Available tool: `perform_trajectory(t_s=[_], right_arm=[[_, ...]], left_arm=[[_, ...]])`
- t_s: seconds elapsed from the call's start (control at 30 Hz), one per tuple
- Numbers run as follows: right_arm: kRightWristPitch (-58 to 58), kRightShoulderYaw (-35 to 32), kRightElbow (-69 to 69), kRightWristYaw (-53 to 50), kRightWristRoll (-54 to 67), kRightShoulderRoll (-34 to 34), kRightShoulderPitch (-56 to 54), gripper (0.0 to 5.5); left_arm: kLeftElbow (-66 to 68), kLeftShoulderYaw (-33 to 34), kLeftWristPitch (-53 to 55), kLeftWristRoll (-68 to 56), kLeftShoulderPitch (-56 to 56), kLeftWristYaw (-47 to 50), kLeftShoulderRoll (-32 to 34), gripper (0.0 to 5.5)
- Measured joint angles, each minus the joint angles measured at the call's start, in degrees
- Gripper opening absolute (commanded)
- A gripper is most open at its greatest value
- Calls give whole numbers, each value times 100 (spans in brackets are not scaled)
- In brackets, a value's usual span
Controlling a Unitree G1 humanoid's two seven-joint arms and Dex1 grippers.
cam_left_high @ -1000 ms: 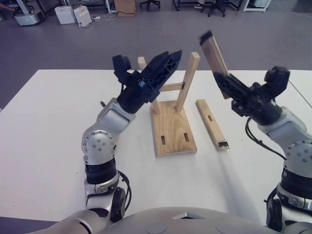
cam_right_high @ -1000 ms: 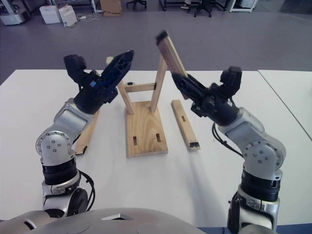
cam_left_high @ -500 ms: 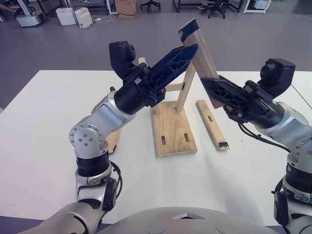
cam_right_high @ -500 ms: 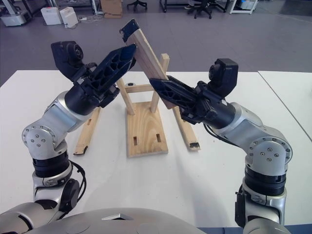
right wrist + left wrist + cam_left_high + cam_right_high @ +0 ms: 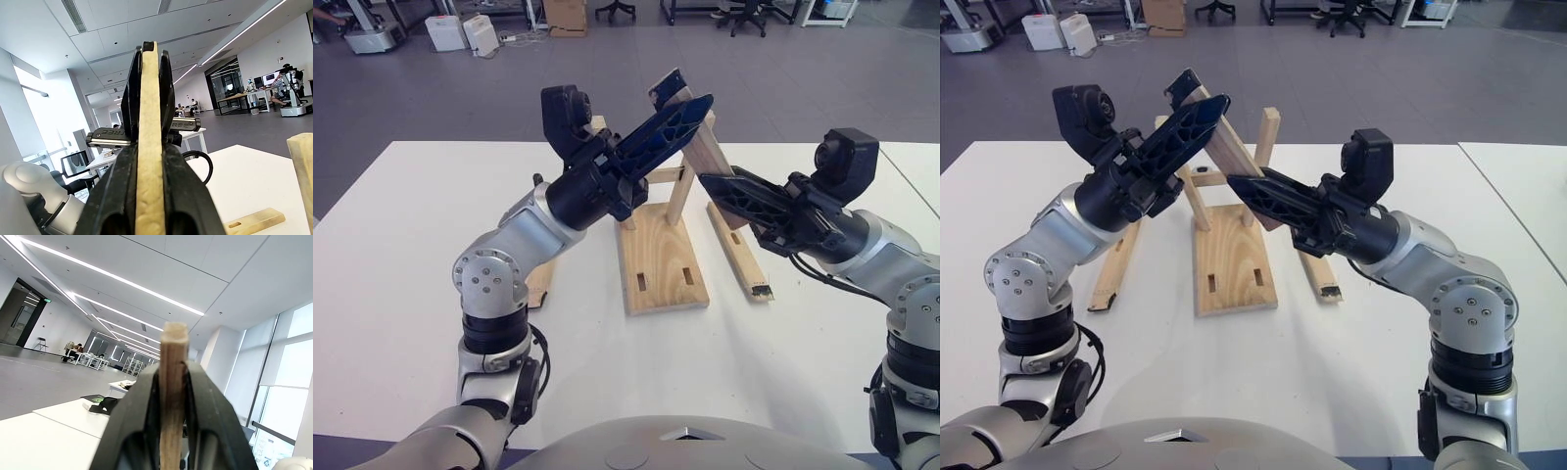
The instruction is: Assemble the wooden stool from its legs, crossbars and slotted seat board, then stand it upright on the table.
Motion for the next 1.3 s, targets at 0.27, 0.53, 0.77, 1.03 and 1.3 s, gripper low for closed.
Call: perform_trajectory(t_s=[0.27, 0.53, 0.77, 1.03, 1.3], right_arm=[[-644, -765, 965, -325, -1918, -389, 892, 151], [-1774, -93, 2354, -581, -4451, 260, 1019, 151], [-1800, -61, 2375, -571, -4708, 635, 1049, 151], [-1799, -64, 2379, -565, -4883, 774, 1048, 151], [-1782, -60, 2378, -460, -4946, 932, 1048, 151]], left_arm=[[1084, 1519, -1223, 2401, 1681, 139, 1053, 39], [2697, 1580, -2104, 4090, 1819, 827, 555, 39], [2369, 1765, -1984, 4185, 2142, 1082, 488, 39], [2458, 1762, -2020, 4369, 2145, 1087, 298, 39], [2608, 1898, -2088, 4405, 2003, 1221, 75, 39]])
